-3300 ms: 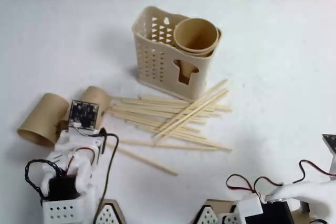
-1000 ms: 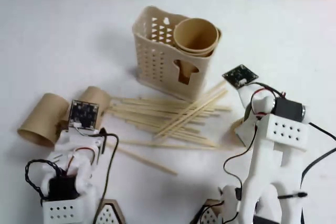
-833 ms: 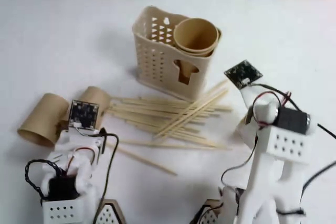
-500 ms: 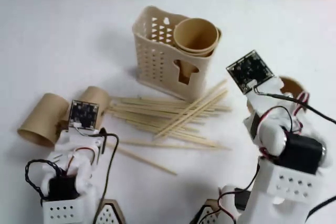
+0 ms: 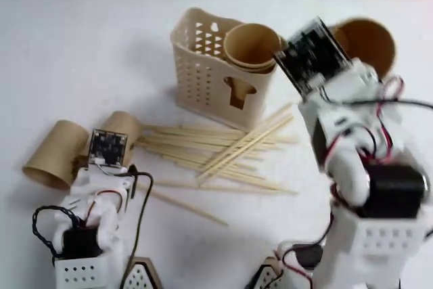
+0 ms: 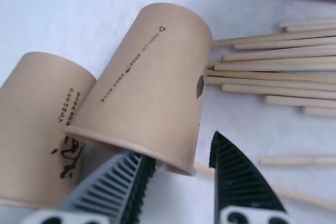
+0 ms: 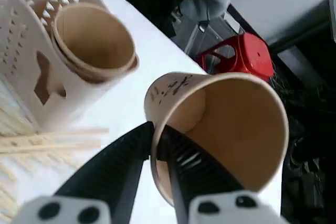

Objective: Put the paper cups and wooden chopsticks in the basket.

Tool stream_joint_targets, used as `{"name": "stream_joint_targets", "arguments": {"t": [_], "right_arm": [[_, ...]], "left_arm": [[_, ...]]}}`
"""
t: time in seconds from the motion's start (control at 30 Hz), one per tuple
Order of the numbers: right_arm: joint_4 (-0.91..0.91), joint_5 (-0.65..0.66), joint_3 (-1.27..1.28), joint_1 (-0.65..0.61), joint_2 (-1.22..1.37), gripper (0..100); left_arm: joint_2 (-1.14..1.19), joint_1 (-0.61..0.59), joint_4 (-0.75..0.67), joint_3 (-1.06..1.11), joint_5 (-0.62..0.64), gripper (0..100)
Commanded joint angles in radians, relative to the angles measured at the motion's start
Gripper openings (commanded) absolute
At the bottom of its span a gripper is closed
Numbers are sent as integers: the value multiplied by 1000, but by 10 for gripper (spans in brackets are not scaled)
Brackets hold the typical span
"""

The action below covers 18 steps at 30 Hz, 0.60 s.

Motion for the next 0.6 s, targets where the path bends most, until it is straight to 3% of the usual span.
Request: {"name": "stream_joint_targets", "arguments": {"t": [0.0,0.27,0.57], "right_arm": [[-24,-15,-146,-71,117,20],[-18,-86,-385,-185,367,21],[4,-81,-419,-234,530,22]], "left_arm": [[-10,-10,-18,-9,3,178],[-10,-10,-18,-9,3,180],[-10,-10,-18,-9,3,180]]}}
